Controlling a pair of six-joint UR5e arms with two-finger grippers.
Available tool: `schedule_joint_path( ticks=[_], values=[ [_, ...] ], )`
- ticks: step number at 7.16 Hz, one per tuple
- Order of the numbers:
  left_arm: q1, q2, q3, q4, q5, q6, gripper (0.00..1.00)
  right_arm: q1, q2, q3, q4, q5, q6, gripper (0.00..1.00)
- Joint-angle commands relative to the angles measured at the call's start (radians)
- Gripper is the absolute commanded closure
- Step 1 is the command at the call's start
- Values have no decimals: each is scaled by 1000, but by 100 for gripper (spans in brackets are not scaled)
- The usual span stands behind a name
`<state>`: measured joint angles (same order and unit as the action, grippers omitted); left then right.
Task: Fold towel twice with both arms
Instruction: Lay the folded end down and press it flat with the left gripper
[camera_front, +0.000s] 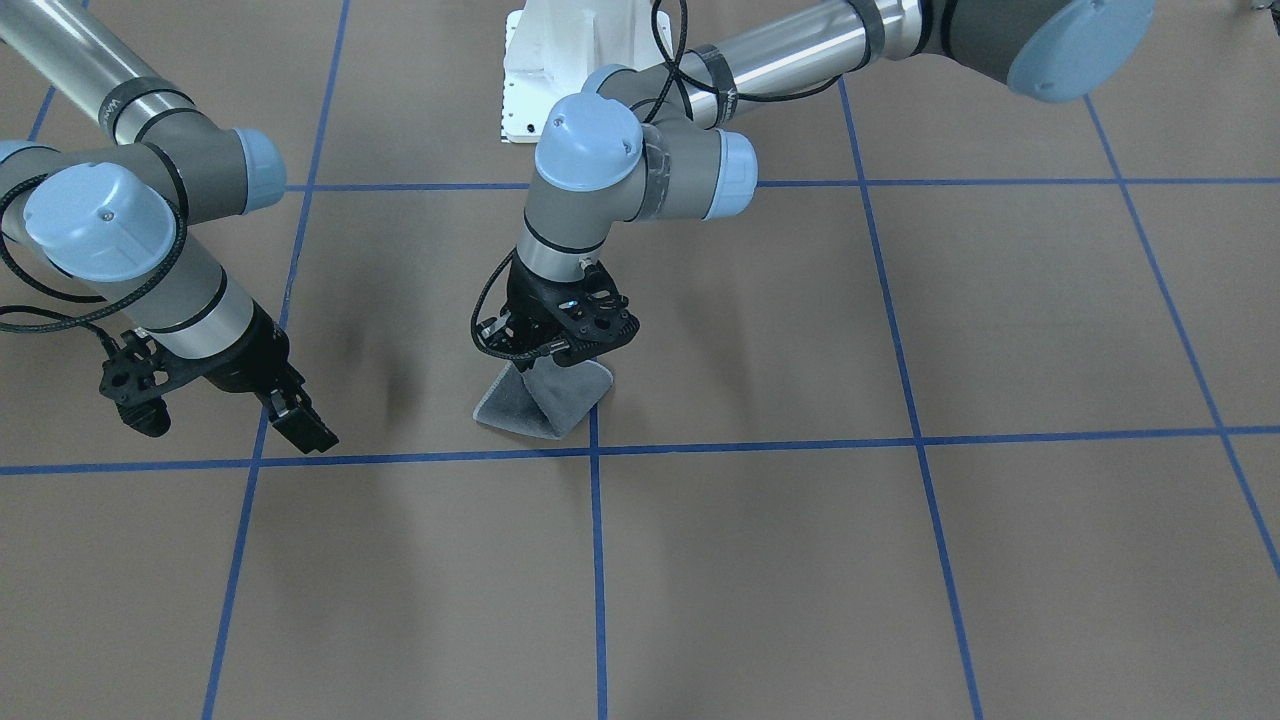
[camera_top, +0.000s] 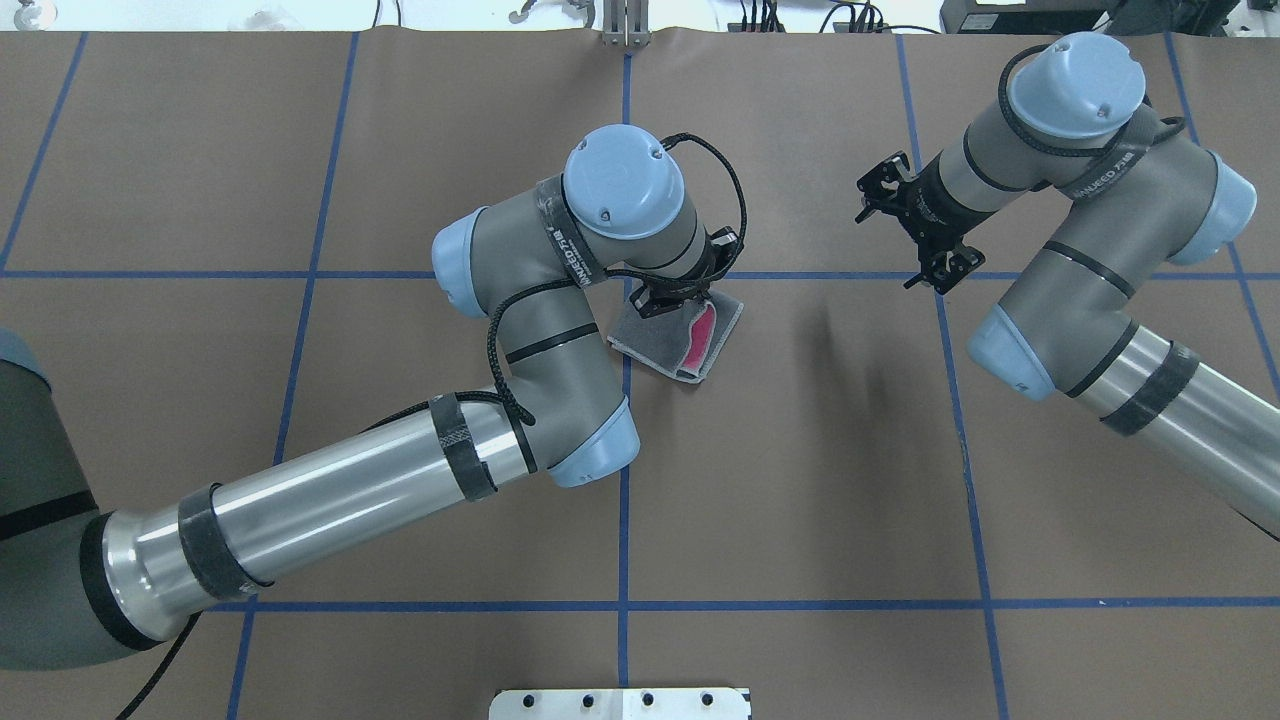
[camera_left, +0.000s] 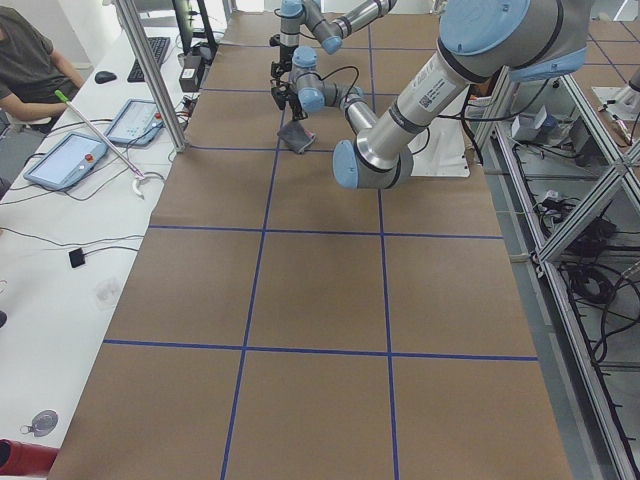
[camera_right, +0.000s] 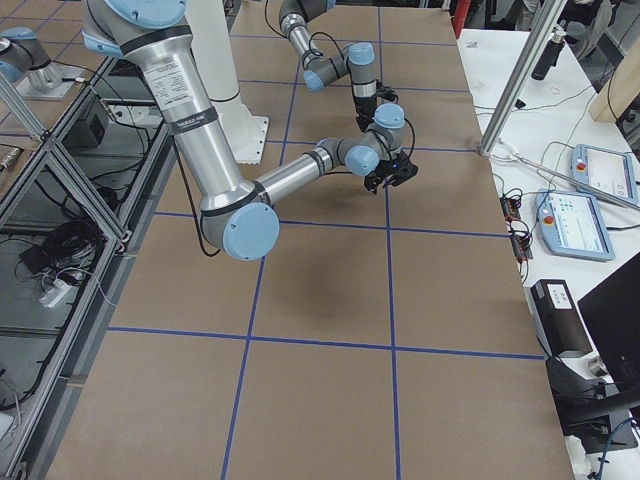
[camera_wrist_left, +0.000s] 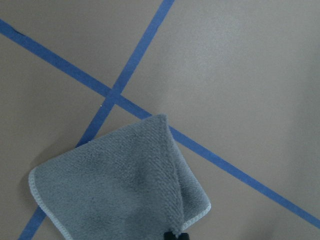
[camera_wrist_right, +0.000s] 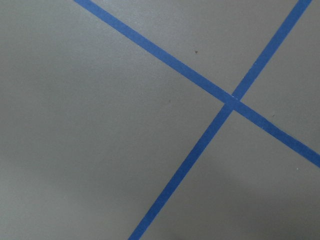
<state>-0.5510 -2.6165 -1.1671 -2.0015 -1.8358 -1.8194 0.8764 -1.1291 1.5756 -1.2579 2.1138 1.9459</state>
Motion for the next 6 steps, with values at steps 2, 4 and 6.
schedule_joint_path(
  ticks=[2,4,6],
  values=[
    [-6,-36,86,-72,47,-1,1,0,-1,0,0,0,1,0],
    [-12,-45,84,-92,49,-11,0,1,2,3,2,-2,1,0],
    [-38,-45,32,-82,26,-5,0,-4,15,1,2,-8,4,0]
  ],
)
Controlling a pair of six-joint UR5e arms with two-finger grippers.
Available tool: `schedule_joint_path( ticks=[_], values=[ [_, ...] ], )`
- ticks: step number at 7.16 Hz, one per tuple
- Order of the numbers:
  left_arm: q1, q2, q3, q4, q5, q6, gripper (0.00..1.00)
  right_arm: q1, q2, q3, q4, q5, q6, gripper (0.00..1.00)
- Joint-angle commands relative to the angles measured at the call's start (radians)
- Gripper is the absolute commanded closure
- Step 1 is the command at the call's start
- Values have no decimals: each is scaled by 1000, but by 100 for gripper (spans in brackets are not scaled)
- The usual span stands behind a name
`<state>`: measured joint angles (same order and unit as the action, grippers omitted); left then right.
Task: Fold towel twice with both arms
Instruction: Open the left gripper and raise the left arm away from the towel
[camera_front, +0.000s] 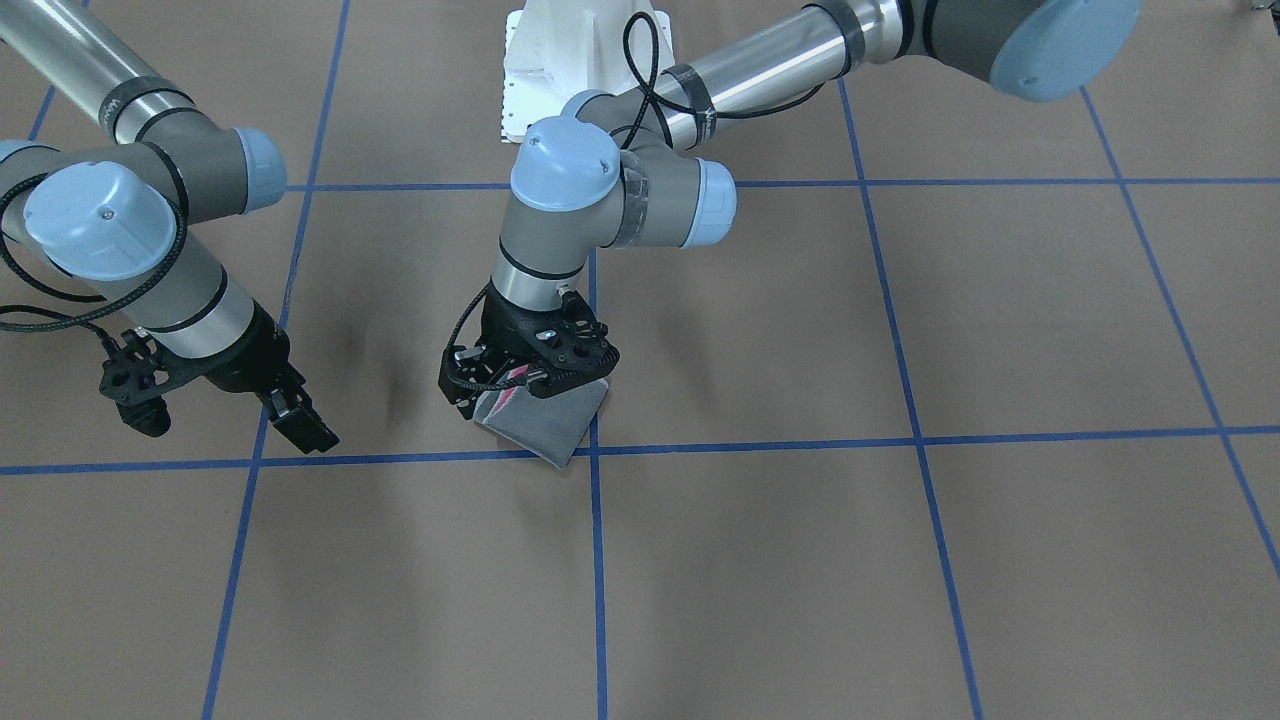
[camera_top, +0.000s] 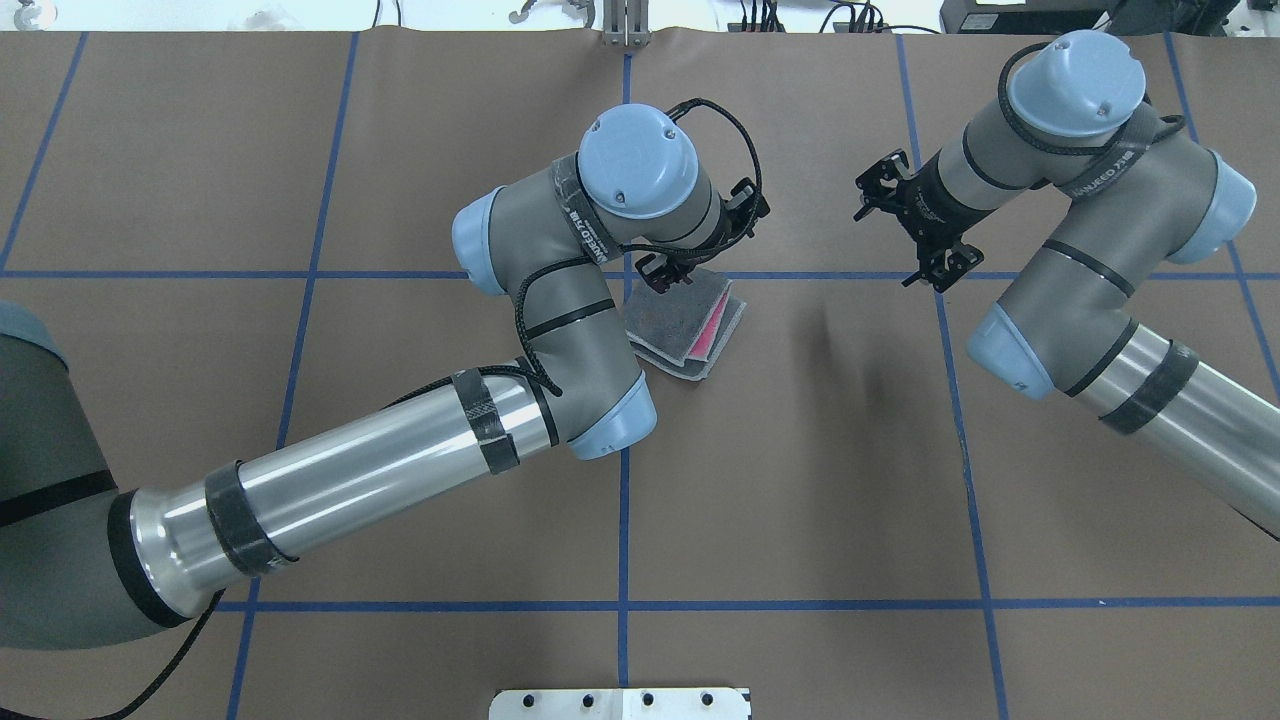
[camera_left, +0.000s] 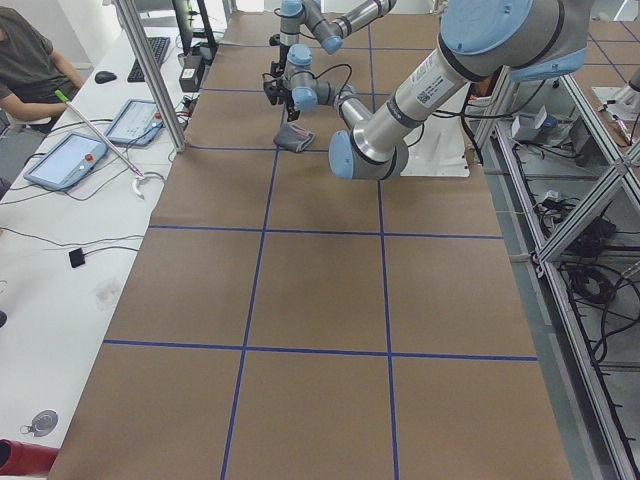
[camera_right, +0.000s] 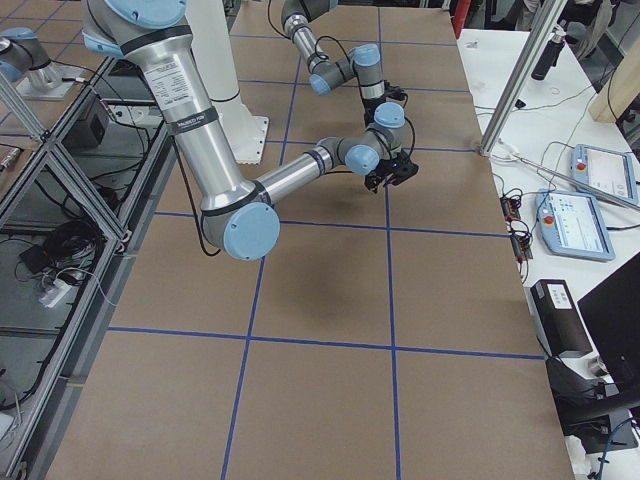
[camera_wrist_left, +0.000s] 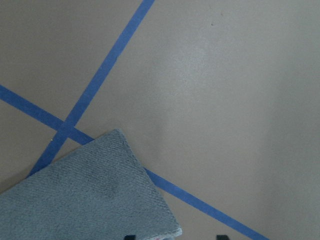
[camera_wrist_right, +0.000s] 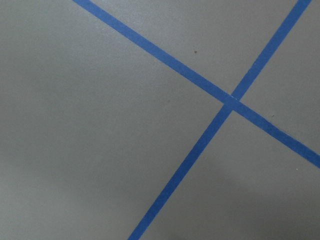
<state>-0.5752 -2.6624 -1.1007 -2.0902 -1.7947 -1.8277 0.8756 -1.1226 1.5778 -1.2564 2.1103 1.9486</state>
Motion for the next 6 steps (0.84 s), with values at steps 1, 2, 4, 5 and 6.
schedule_joint_path(
  ticks=[1,2,4,5,6],
  values=[
    [-43,9,-62,31,-103,5,0,-3,26,-1,-1,-6,4,0],
    [-89,65,-141,83,-174,10,0,-9,49,-4,0,-10,33,0],
    [-178,253,-342,96,-280,37,0,-36,119,-36,24,-60,158,0],
    [-207,333,-413,98,-311,83,0,-64,168,-92,98,-84,255,0],
    [-244,370,-433,98,-345,112,0,-101,203,-142,164,-126,319,0]
  ],
)
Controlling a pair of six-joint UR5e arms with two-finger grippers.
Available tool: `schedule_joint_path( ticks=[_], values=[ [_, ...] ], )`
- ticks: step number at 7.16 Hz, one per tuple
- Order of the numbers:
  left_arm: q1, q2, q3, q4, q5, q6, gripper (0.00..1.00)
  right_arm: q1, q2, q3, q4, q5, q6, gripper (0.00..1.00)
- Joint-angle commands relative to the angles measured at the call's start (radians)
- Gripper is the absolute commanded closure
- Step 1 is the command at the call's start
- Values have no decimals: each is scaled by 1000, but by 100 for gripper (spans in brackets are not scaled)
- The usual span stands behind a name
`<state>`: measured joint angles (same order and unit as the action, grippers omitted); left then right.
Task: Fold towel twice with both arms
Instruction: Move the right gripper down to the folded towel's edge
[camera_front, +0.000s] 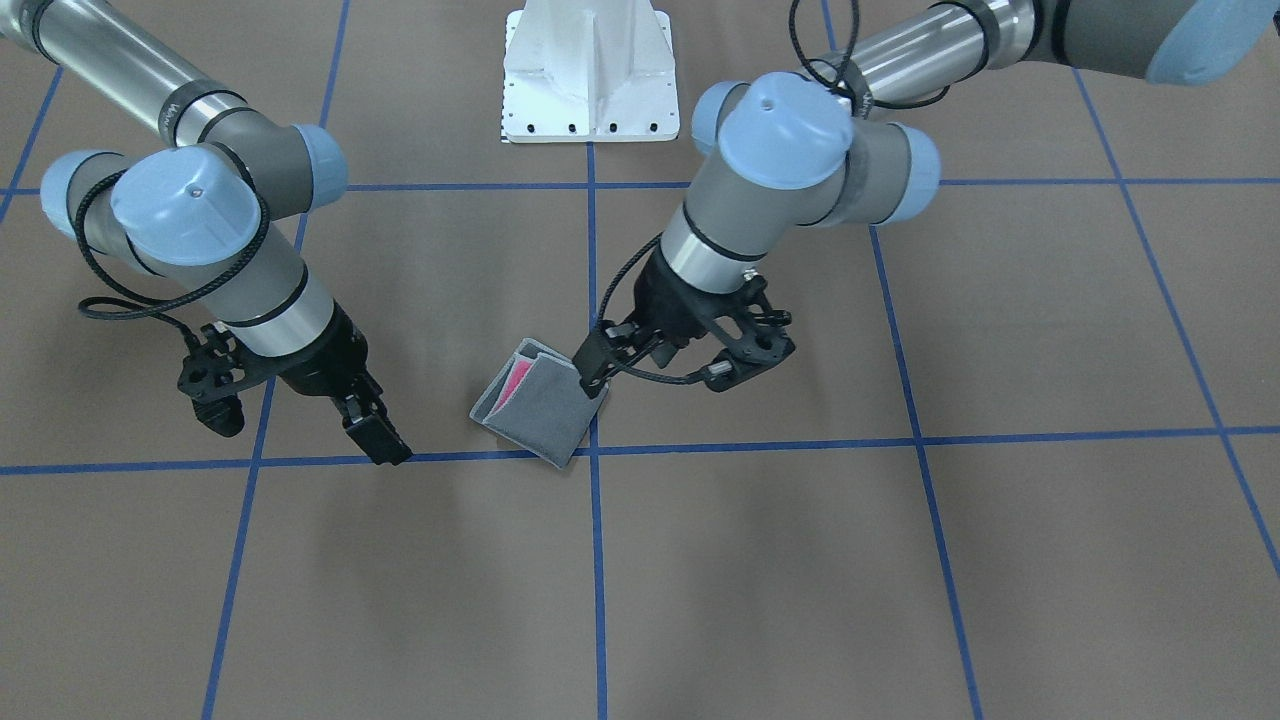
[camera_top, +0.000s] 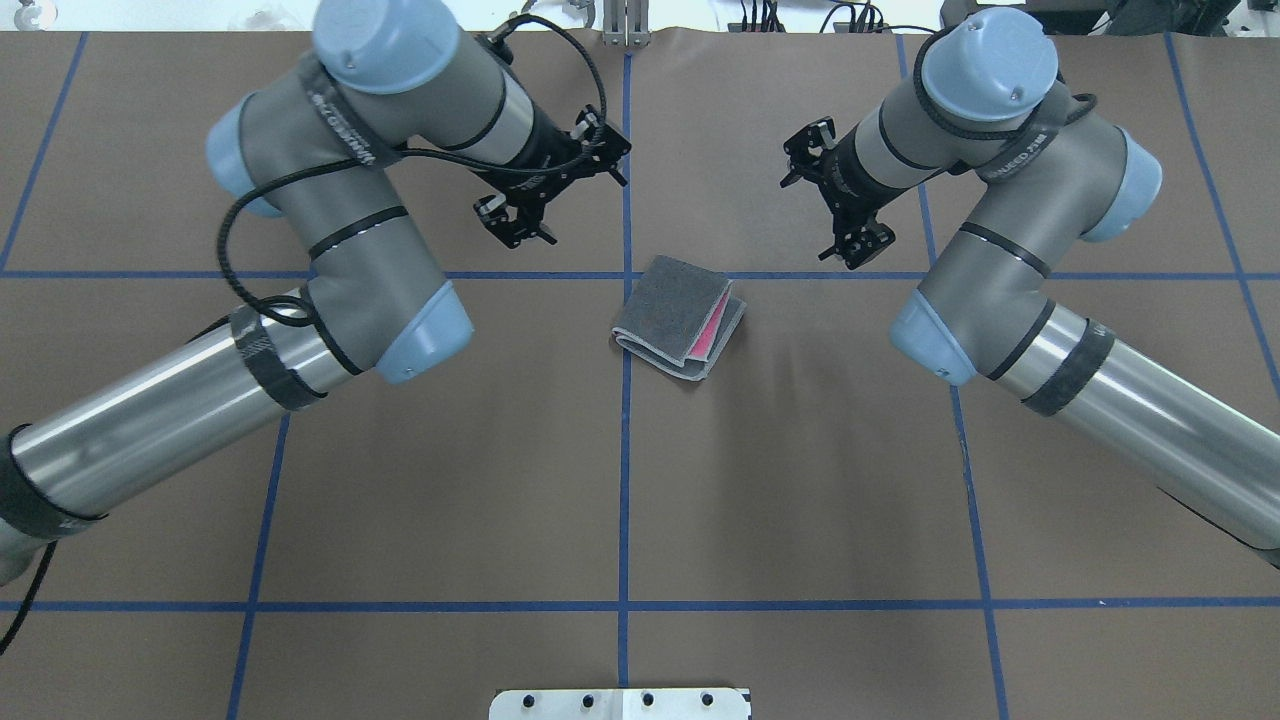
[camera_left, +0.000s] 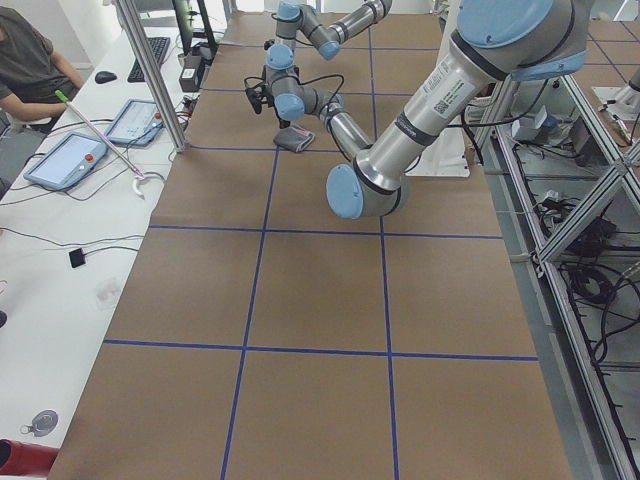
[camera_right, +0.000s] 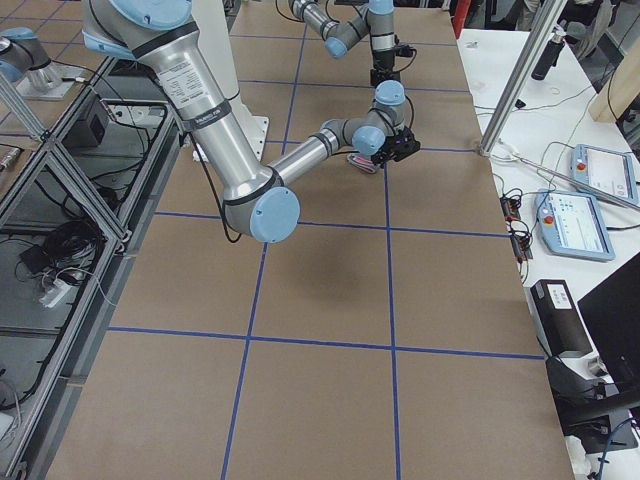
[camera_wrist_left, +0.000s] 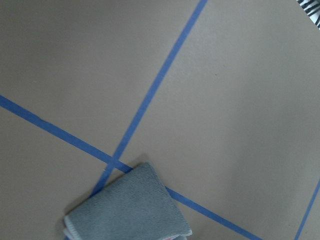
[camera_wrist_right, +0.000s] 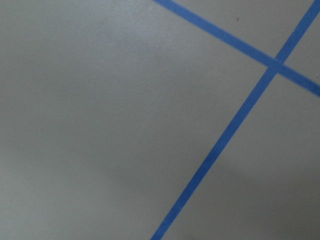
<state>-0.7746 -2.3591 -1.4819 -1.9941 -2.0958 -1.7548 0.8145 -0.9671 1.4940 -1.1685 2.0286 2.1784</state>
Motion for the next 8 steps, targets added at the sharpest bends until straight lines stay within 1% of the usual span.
schedule_joint_path(
  ticks=[1,2,3,4,5,6,7,8],
  values=[
    [-67,86,-54,0,-64,43,0,-76,74,-72,85,-100,124,0],
    [-74,90,-54,0,-64,43,0,-98,85,-75,87,-111,150,0],
    [-81,90,-54,0,-64,43,0,-124,102,-102,119,-172,167,0],
    [-83,90,-52,0,-64,43,0,-130,123,-157,159,-188,190,0],
    [-83,90,-52,0,-64,43,0,-133,120,-161,162,-188,176,0],
    [-81,90,-51,1,-61,43,0,-135,117,-152,152,-170,-24,0],
    [-81,90,-51,0,-61,43,0,-136,113,-153,135,-160,-180,0],
    [-78,90,-51,1,-59,41,0,-141,108,-152,130,-156,-249,0]
  ],
)
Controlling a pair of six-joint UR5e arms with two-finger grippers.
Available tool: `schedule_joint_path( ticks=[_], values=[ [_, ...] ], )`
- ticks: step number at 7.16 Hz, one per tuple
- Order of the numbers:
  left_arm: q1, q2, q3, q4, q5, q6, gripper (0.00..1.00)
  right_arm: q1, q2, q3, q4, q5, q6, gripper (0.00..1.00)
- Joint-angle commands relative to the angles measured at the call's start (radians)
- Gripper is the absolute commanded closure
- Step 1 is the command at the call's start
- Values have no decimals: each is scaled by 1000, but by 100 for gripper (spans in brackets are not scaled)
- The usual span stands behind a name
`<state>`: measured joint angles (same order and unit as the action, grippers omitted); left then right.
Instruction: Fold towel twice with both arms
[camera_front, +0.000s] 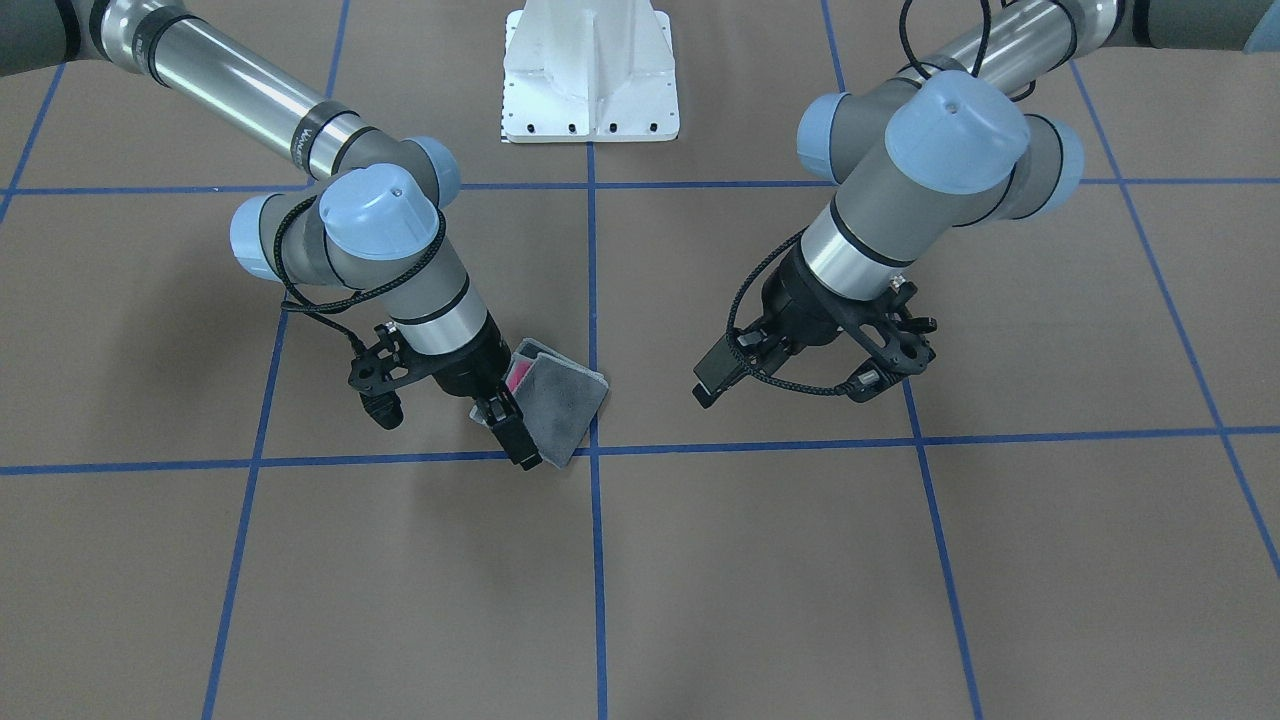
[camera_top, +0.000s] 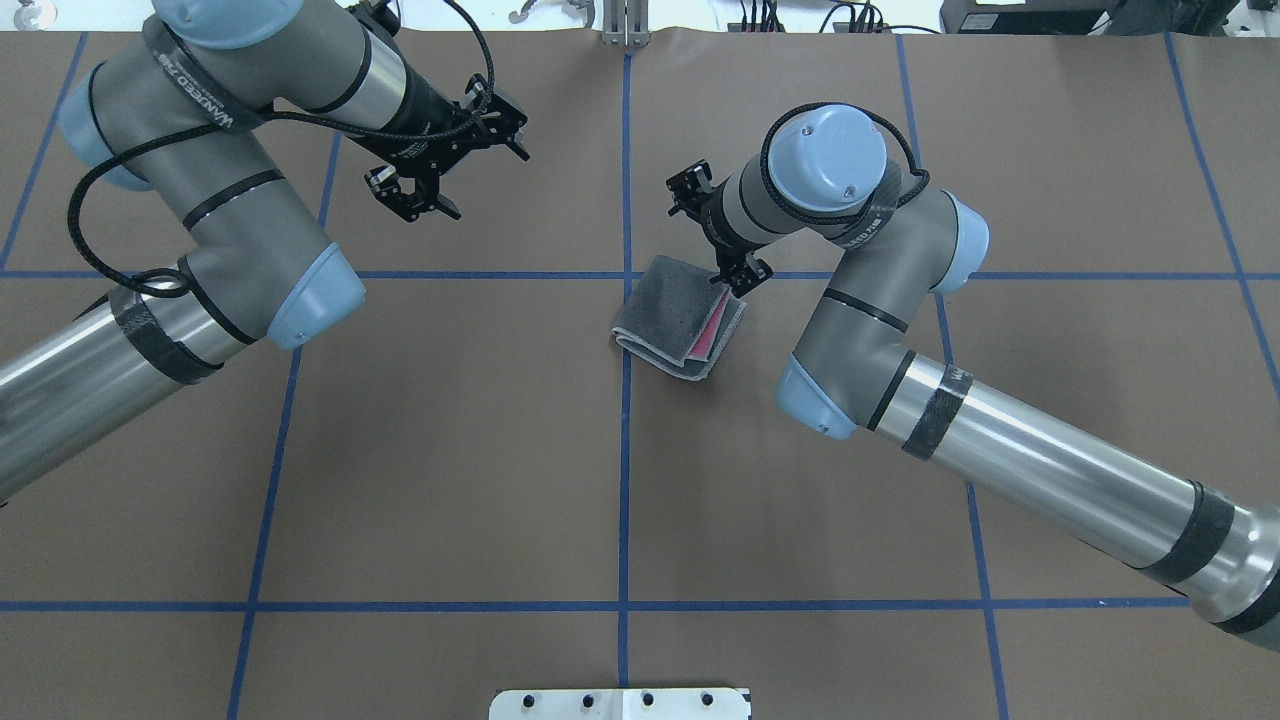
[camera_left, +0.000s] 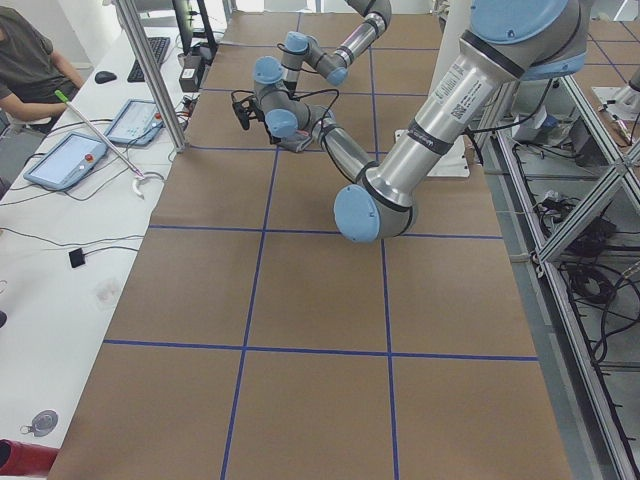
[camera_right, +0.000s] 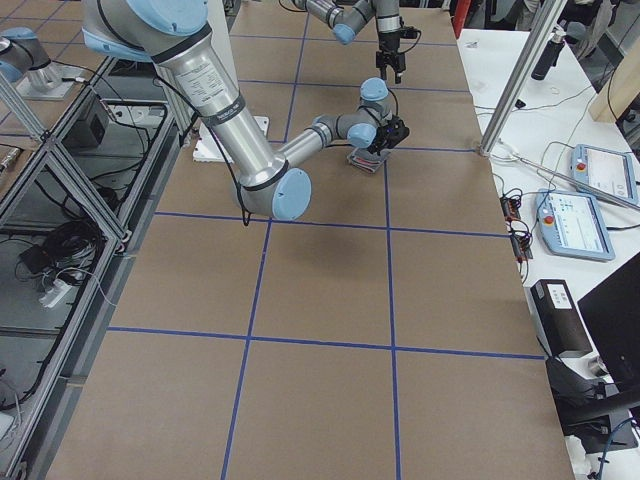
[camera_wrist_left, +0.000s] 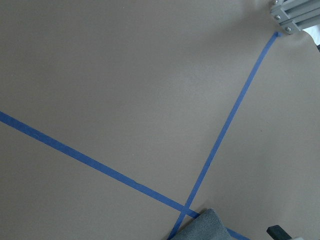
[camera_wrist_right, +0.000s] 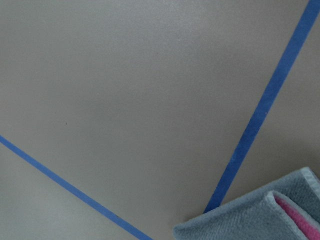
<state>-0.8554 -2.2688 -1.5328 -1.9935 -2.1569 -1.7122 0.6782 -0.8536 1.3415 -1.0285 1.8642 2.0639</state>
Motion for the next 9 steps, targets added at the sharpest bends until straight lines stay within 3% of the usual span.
schedule_joint_path(
  ticks=[1,3,4,5,7,9],
  values=[
    [1,0,0,1,2,-1,0,-8,-24,8,-15,16,-243,0],
    [-4,21,-1,-1,3,-1,0,-17,-16,24,-137,54,-463,8],
    [-4,28,-3,-1,3,-1,0,-17,-16,48,-194,56,-550,20],
    [-4,35,-6,-1,3,-1,0,-17,-21,50,-196,53,-560,32],
    [-2,35,-12,-1,3,-3,0,-23,-25,47,-196,43,-582,45],
    [4,35,-10,-1,8,-4,0,-22,-48,88,-209,47,-606,44]
  ],
)
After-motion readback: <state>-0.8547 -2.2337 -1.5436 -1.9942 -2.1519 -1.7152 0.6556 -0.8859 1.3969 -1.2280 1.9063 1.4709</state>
